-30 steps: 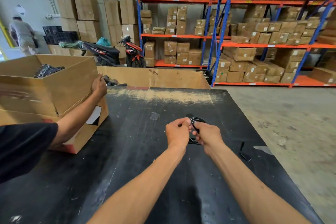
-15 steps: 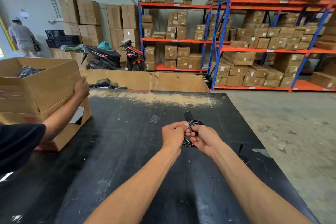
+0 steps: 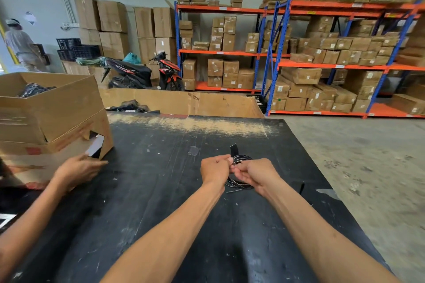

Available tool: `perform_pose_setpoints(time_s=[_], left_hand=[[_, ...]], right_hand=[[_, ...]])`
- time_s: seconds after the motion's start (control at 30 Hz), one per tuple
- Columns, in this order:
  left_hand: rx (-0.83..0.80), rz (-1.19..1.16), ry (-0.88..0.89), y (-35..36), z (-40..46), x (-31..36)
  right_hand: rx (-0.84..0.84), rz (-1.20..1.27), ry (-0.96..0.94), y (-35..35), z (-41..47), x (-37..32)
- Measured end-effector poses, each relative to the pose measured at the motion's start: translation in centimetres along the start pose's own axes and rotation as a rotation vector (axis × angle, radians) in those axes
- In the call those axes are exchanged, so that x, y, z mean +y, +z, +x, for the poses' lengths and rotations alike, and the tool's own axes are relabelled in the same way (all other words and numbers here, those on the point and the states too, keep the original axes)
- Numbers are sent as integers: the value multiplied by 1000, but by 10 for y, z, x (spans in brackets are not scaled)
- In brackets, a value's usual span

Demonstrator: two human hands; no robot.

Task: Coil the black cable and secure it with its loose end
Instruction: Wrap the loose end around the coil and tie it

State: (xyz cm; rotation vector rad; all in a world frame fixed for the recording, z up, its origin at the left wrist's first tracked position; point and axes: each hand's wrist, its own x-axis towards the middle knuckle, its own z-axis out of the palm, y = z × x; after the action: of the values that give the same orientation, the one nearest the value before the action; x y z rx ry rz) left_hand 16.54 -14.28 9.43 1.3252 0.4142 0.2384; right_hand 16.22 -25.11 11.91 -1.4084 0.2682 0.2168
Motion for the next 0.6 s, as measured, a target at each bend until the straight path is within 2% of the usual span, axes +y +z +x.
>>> perform_pose_setpoints(time_s=[0.1, 0.17, 0.23, 0.43, 0.6], left_hand=[[8, 24, 8, -2, 1, 2], [11, 53, 22, -4, 0, 4], [3, 87, 34, -5, 0, 5], [-10, 117, 31, -10, 0, 2], [-83, 225, 55, -9, 0, 1]], right_hand=[[209, -510, -307, -5, 0, 9], [224, -764, -504, -7, -2, 16], [179, -867, -643, -8, -1, 19], [48, -1167, -835, -15, 4, 19], [98, -1481, -947, -25, 0, 13]])
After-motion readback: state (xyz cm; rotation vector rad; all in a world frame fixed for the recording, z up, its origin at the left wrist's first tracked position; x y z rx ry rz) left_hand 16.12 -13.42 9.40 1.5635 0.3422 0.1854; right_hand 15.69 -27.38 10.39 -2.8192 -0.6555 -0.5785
